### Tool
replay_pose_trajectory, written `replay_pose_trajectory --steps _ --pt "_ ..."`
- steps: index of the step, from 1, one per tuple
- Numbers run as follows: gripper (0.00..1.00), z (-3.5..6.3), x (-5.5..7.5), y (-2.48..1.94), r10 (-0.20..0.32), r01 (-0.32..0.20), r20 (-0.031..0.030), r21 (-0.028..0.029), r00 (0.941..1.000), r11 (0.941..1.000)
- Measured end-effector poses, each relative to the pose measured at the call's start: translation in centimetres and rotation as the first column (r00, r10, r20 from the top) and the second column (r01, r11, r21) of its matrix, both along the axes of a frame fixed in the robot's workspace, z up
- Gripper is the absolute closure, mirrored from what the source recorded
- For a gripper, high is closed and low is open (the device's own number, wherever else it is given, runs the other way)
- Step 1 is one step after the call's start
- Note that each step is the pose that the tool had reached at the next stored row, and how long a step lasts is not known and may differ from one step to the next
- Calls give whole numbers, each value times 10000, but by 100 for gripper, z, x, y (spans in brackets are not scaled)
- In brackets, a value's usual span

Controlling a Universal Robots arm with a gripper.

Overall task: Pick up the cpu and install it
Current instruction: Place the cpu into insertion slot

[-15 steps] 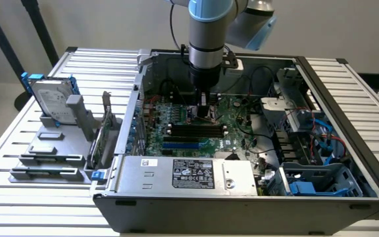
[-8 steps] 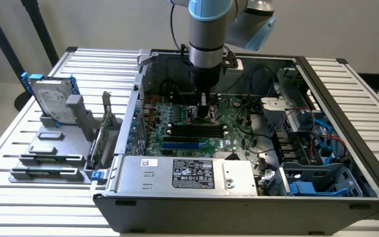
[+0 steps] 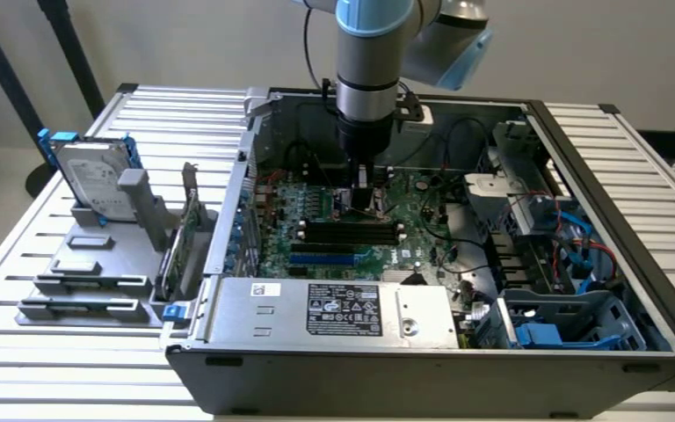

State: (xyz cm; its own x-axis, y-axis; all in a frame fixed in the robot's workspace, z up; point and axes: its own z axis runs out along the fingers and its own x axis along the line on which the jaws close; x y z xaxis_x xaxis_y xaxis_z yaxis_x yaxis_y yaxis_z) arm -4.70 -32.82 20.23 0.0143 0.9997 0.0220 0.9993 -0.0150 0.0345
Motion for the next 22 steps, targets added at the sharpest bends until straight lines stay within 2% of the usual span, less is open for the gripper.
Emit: replay_pose_trajectory --steps 5,22 --pt "46 -3 0 3 5 -5 0 -25 10000 10000" --pt "46 -35 0 14 7 -7 0 -27 10000 10000"
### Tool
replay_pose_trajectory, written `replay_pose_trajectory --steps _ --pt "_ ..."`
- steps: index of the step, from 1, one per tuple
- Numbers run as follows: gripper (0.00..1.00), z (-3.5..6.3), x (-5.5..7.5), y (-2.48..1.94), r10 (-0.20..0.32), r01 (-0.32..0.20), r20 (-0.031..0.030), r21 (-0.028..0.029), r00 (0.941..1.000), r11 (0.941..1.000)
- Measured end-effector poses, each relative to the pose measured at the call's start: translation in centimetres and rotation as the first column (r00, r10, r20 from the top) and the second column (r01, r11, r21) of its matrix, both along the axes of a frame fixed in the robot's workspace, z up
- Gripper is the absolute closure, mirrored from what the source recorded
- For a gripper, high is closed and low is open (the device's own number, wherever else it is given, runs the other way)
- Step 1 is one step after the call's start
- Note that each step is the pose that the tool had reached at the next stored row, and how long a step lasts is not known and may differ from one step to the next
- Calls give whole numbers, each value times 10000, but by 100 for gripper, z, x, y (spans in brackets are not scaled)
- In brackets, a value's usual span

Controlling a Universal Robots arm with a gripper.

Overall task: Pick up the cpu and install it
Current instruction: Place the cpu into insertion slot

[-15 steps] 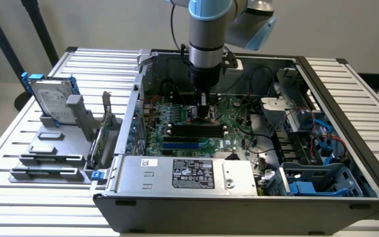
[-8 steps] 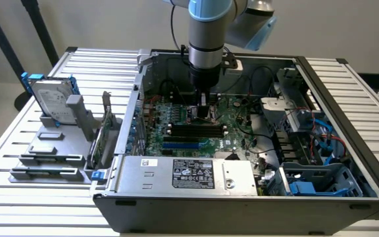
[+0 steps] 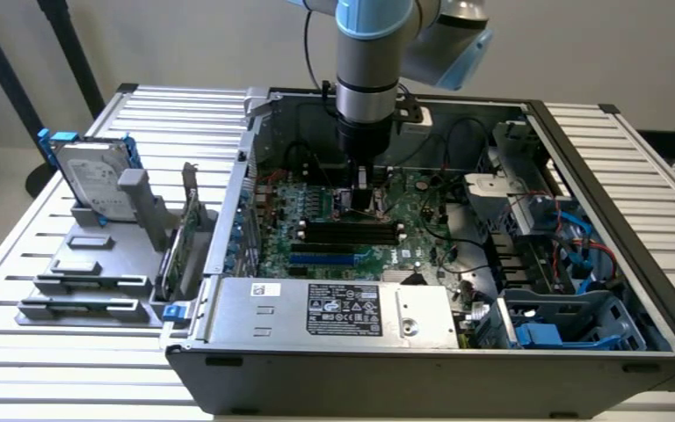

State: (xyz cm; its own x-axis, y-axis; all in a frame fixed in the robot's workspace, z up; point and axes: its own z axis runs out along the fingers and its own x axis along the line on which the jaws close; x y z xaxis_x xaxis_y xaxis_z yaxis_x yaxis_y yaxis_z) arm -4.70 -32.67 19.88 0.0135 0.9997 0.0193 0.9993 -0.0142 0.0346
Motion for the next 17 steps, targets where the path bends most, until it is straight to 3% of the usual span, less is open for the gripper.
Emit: replay_pose_trajectory --steps 7,9,11,12,17 --pt "46 -4 0 4 0 0 1 3 10000 10000" --pt "38 -4 0 4 0 0 0 2 10000 10000" --pt "38 -5 0 5 0 0 1 1 10000 10000" --pt "32 -5 0 6 0 0 1 1 10000 10000" --pt "32 -5 0 17 -1 1 1 2 10000 10000"
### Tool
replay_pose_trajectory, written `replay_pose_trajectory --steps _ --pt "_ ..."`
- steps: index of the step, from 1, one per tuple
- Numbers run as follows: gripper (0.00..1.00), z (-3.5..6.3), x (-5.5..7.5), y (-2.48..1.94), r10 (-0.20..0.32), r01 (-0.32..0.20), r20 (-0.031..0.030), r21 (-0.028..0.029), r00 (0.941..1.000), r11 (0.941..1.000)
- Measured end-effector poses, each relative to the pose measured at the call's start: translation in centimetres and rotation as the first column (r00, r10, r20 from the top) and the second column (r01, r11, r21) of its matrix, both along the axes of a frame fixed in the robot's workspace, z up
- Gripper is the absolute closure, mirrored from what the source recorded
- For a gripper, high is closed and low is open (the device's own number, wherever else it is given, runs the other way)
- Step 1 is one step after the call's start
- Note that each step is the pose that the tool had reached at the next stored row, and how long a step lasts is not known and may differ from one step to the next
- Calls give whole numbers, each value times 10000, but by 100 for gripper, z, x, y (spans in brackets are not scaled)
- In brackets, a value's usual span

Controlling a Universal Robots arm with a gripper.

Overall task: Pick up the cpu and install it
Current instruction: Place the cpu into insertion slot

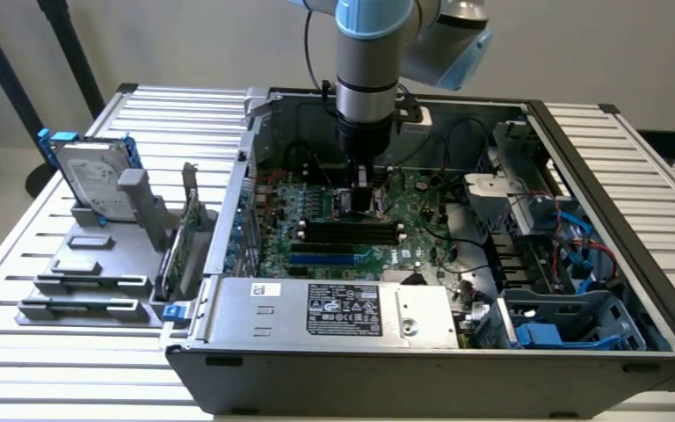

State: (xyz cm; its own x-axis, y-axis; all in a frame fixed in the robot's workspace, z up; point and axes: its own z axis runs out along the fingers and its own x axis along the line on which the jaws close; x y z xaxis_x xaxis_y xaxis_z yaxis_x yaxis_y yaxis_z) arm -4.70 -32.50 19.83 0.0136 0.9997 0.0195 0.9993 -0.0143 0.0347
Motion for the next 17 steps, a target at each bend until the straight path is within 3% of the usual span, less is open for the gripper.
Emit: replay_pose_trajectory --steps 17 --pt "32 -5 0 45 3 -3 11 -1 10000 10000"
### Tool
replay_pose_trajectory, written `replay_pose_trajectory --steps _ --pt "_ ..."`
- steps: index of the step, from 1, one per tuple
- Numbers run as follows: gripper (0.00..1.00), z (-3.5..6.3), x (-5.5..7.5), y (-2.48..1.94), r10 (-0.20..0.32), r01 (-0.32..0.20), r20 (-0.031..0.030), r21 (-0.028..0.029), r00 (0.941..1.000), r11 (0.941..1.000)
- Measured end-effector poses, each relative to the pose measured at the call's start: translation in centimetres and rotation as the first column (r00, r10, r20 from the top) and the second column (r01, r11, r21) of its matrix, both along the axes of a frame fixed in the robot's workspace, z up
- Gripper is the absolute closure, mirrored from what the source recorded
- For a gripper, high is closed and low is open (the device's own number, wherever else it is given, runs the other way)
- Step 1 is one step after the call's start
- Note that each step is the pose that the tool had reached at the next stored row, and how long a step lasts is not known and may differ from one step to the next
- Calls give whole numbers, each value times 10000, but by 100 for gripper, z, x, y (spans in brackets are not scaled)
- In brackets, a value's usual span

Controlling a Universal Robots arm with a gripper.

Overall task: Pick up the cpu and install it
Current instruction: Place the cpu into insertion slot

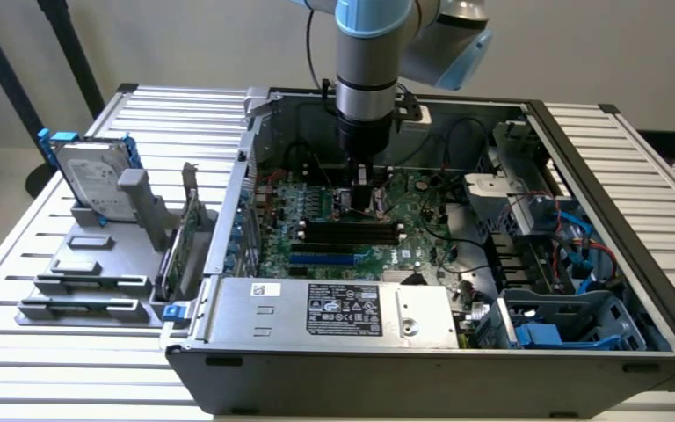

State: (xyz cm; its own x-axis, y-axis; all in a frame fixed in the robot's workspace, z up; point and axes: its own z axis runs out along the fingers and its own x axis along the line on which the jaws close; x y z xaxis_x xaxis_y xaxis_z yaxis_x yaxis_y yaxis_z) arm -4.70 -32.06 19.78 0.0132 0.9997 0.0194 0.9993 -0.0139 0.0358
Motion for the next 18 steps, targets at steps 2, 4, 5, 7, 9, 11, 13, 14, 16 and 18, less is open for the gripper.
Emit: replay_pose_trajectory --steps 2,4,5,7,9,11,13,14,16,18 --pt "32 0 0 4 7 -7 6 0 10000 10000" --pt "32 0 0 5 14 -14 12 0 10000 10000" --pt "32 0 0 6 18 -18 18 0 10000 10000" --pt "32 0 0 9 29 -29 28 -1 10000 10000" --pt "32 0 0 9 37 -37 35 0 10000 10000" --pt "32 0 0 9 51 -51 37 0 10000 10000" --pt "32 0 0 9 61 -61 37 -1 10000 10000" --pt "32 0 0 9 63 -63 36 -1 10000 10000" --pt "32 3 0 9 67 -67 36 -2 10000 10000" --pt "32 10 1 9 69 -69 37 -11 10000 10000"
